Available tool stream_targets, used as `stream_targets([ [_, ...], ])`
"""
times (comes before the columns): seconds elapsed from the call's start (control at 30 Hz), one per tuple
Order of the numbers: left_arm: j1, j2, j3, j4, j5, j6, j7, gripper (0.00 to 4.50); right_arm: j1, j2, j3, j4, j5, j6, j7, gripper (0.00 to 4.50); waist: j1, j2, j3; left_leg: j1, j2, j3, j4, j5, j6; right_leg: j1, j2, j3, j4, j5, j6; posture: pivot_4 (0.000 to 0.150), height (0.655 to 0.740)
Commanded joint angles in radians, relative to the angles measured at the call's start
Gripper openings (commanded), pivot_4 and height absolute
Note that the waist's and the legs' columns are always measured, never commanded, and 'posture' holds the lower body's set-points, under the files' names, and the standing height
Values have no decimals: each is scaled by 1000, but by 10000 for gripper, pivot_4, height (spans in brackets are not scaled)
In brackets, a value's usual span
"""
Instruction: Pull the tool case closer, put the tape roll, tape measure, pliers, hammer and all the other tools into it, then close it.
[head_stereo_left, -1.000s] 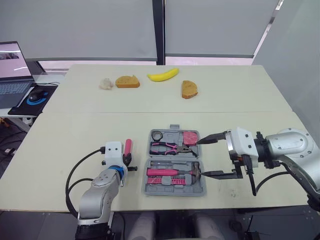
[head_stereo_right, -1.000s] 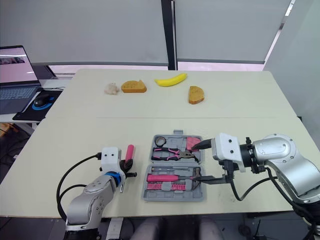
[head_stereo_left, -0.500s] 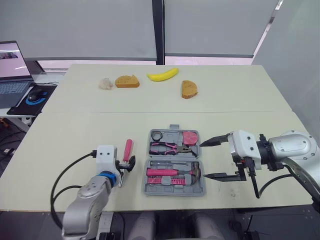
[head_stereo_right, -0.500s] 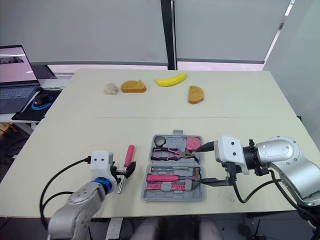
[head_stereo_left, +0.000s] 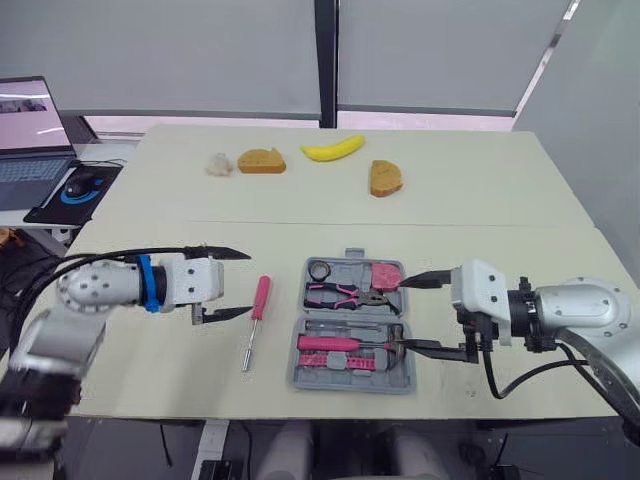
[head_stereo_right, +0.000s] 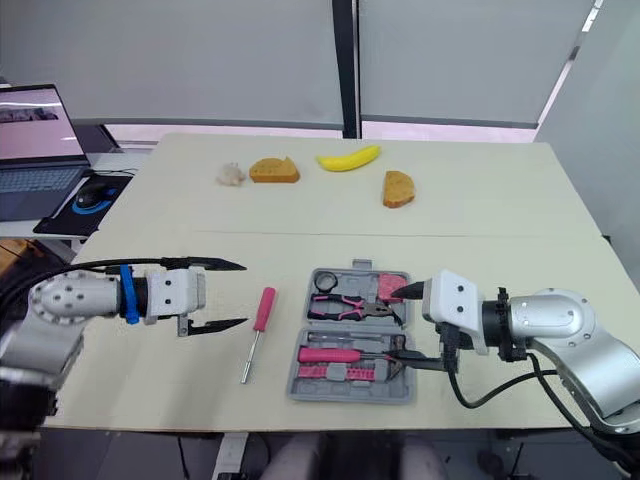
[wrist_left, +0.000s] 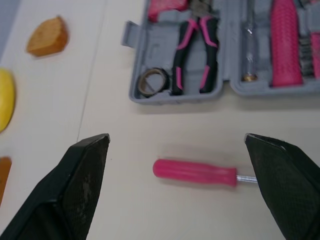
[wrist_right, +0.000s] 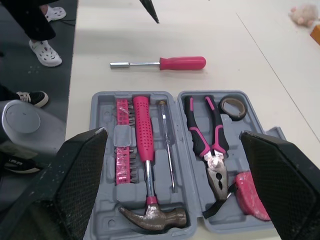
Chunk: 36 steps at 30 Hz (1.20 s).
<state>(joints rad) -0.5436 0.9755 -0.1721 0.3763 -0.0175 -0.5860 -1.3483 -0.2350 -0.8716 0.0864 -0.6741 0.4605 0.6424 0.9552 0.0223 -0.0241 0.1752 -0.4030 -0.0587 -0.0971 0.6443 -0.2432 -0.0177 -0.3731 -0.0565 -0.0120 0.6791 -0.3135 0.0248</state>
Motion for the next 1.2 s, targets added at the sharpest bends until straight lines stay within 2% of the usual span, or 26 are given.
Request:
stream_targets([
  [0.03, -187, -25, -140, 276, 116, -325, -137, 44855, -18, 23, 7, -68, 37, 39, -36, 45000, -3, 0, 0, 0, 0, 0, 0, 0, 0, 0, 0, 0, 1, 0, 0, 1500, 7400],
  [0.17, -374, -106, -291, 528, 263, -577, -159, 44855, -14, 37, 24, -91, 42, 60, -64, 45000, -21, -1, 0, -1, -1, 0, 1, 0, 1, 0, 1, 0, 1, 0, 0, 1500, 7400],
  [0.37, -523, -200, -439, 737, 538, -763, 36, 44855, -20, 49, 31, -106, 51, 84, -94, 45000, -37, -5, 3, -1, 0, 0, 2, 0, 1, 0, 2, -1, 3, 0, 1, 1500, 7400],
  [0.5, -575, -223, -537, 765, 786, -790, 295, 44855, -17, 52, 27, -125, 60, 103, -109, 45000, -48, -5, 3, 0, 0, -1, 2, 0, 1, 0, 2, -2, 4, 0, 2, 1500, 7400],
  [0.63, -633, -244, -740, 756, 1143, -717, 740, 44855, 10, 45, 3, -165, 87, 130, -129, 45000, -49, -7, 3, -1, -1, -1, 2, 0, 1, 0, 3, -1, 4, 0, 3, 1500, 7400],
  [0.73, -668, -275, -879, 781, 1318, -667, 1026, 44855, 25, 37, -9, -185, 102, 142, -139, 45000, -47, -7, 2, 1, -1, 0, 1, 0, 1, 2, 2, -1, 4, 0, 4, 1500, 7400],
  [0.8, -678, -304, -958, 798, 1400, -647, 1188, 41066, 32, 33, -16, -194, 109, 147, -141, 45000, -43, -2, -1, 3, -1, 0, 1, 0, 1, 4, 2, -1, 4, 0, 5, 1500, 7400],
  [0.9, -684, -340, -1041, 826, 1477, -636, 1355, 34063, 39, 26, -23, -202, 116, 151, -143, 45000, -31, 7, -8, 5, -2, 0, 1, 1, 2, 5, 2, -1, 6, -2, 10, 1500, 7400],
  [1.0, -681, -357, -1072, 838, 1492, -689, 1445, 24811, 40, 15, -31, -202, 126, 148, -144, 45000, -25, 11, -12, 7, -2, 3, 2, 1, 2, 6, 1, 0, 9, -4, 13, 1500, 7400],
  [1.2, -680, -328, -1078, 800, 1473, -831, 1523, 6862, 30, 7, -30, -184, 127, 138, -138, 45000, -21, 9, -13, 6, -5, 5, 2, 1, 2, 4, 1, 0, 9, -2, 10, 1500, 7400],
])
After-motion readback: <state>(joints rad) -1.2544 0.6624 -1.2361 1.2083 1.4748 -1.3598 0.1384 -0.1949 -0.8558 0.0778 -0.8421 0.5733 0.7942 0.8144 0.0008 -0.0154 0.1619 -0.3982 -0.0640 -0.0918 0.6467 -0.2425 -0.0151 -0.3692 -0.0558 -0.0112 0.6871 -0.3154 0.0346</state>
